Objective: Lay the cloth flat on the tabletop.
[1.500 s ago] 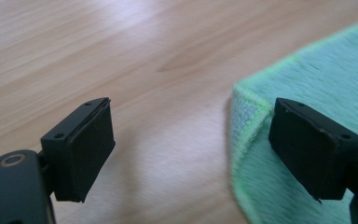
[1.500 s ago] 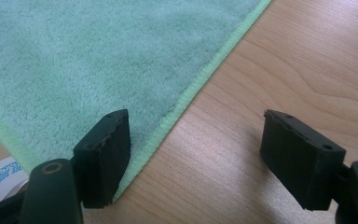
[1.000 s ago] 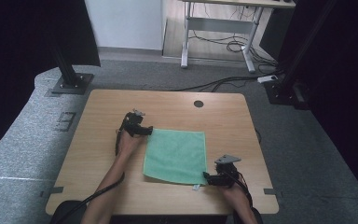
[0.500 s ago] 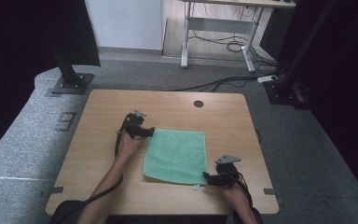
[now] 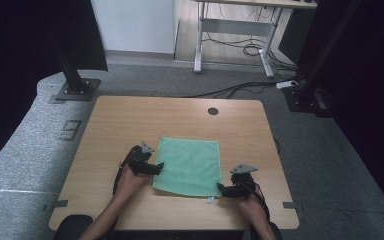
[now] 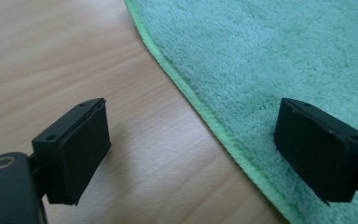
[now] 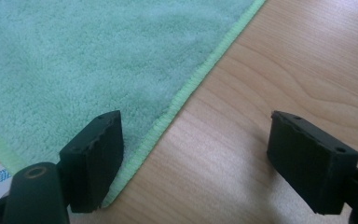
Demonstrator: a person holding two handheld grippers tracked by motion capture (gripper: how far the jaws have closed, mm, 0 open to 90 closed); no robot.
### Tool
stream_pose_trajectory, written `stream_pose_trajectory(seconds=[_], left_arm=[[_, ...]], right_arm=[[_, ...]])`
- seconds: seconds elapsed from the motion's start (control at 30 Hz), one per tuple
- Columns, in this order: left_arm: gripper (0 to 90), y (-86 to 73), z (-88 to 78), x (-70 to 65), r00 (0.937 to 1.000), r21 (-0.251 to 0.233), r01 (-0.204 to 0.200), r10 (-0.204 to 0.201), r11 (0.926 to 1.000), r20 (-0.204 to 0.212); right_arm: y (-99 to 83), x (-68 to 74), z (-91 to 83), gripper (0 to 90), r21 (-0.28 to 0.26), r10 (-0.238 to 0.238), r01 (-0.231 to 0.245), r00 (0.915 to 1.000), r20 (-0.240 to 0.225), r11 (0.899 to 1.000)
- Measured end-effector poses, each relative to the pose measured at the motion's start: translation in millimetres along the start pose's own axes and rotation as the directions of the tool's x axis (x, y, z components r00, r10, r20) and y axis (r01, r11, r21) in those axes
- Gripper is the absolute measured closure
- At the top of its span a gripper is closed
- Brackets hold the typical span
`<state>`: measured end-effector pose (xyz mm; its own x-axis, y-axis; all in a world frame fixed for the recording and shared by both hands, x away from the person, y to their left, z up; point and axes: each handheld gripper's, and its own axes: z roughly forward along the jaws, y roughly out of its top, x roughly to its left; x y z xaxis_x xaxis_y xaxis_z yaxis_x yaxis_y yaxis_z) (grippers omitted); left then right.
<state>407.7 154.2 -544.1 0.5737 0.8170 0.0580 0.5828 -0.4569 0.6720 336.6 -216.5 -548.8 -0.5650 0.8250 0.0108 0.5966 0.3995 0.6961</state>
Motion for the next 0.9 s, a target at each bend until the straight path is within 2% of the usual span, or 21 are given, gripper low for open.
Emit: stream_pose_trajectory(seconds=[0.03, 0.07, 0.17, 0.23, 0.33, 0.47, 0.57, 0.6, 0.63, 0.67, 0.7, 0.73, 0.77, 0.8, 0.83, 0.9], left_arm=[[10.8, 0.0, 0.0, 0.0, 1.0, 0.0, 0.0, 0.0, 1.0, 0.0], [10.8, 2.5, -0.5, 0.0, 0.999, 0.011, -0.029, 0.029, 0.9995, -0.033], [10.8, 5.1, 1.5, 4.3, 0.9981, 0.015, -0.022, 0.023, 0.9996, -0.057], [10.8, 5.7, 5.7, 14.2, 0.9986, 0.003, 0.026, -0.026, 0.9997, -0.045], [10.2, 7.0, 11.3, 24.1, 0.9969, -0.013, 0.071, -0.071, 0.9974, -0.033], [9.9, 6.8, 12.9, 26.2, 0.9985, -0.027, 0.051, -0.051, 0.9983, -0.02], [9.8, 6.9, 12.2, 25.8, 0.9991, -0.033, 0.031, -0.032, 0.999, -0.027], [9.8, 8.5, 6.8, 22.8, 0.9995, -0.042, 0.006, -0.008, 0.9991, -0.032], [9.8, 8.5, 6.8, 22.8, 0.9995, -0.042, 0.006, -0.008, 0.9991, -0.032], [9.8, 9.9, -1.6, 18.9, 1.0, -0.069, 0.007, -0.007, 0.9976, 0.0], [9.8, 9.9, -1.6, 18.9, 1.0, -0.069, 0.007, -0.007, 0.9976, 0.0], [9.6, 10.0, -15.3, 13.3, 0.9993, -0.083, -0.009, 0.012, 0.9965, 0.034], [8.8, 10.0, -15.3, 13.3, 0.9993, -0.083, -0.009, 0.012, 0.9965, 0.034], [7.8, 7.4, -25.4, 9.8, 0.9979, -0.086, -0.016, 0.021, 0.9962, 0.061], [7.8, 7.4, -25.4, 9.8, 0.9979, -0.086, -0.016, 0.021, 0.9962, 0.061], [7.8, 0.1, -38.1, 6.6, 0.9969, -0.088, -0.021, 0.028, 0.9959, 0.074]], right_arm=[[0.0, 0.0, 0.0, 18.3, 0.0, 0.0, 0.0, 1.0, 0.0, 1.0], [0.8, -0.1, 0.8, 18.3, -0.001, 0.002, -0.002, 1.0, 0.002, 1.0], [7.5, -2.7, 8.1, 18.1, -0.008, 0.001, -0.001, 1.0, -0.001, 1.0], [14.0, -5.3, 14.1, 18.0, -0.006, -0.002, 0.002, 1.0, -0.003, 1.0], [26.0, -12.5, 25.1, 17.6, -0.002, 0.0, 0.0, 1.0, 0.0, 1.0], [28.6, -15.1, 27.9, 17.5, -0.003, 0.003, -0.003, 1.0, 0.002, 1.0], [26.2, -14.7, 27.4, 17.7, -0.021, 0.008, -0.008, 1.0, 0.004, 1.0], [26.4, -13.9, 27.1, 18.0, -0.018, 0.015, -0.015, 0.9998, 0.009, 1.0], [26.8, -13.7, 26.8, 18.5, -0.014, 0.016, -0.016, 0.9999, 0.006, 1.0], [26.9, -13.7, 26.3, 18.7, -0.013, 0.016, -0.016, 0.9999, 0.003, 1.0], [26.9, -13.7, 26.3, 18.7, -0.013, 0.016, -0.016, 0.9999, 0.003, 1.0], [27.1, -13.6, 23.9, 18.1, -0.013, 0.018, -0.018, 0.9997, -0.014, 1.0], [27.4, -13.2, 22.0, 17.9, -0.017, 0.011, -0.012, 0.9998, -0.015, 1.0], [27.8, -12.9, 20.3, 17.5, -0.02, 0.007, -0.007, 0.9999, -0.015, 1.0], [27.8, -12.9, 20.3, 17.5, -0.02, 0.007, -0.007, 0.9999, -0.015, 1.0], [29.2, -12.5, 13.4, 16.1, -0.031, 0.002, -0.003, 0.9999, -0.015, 1.0]])
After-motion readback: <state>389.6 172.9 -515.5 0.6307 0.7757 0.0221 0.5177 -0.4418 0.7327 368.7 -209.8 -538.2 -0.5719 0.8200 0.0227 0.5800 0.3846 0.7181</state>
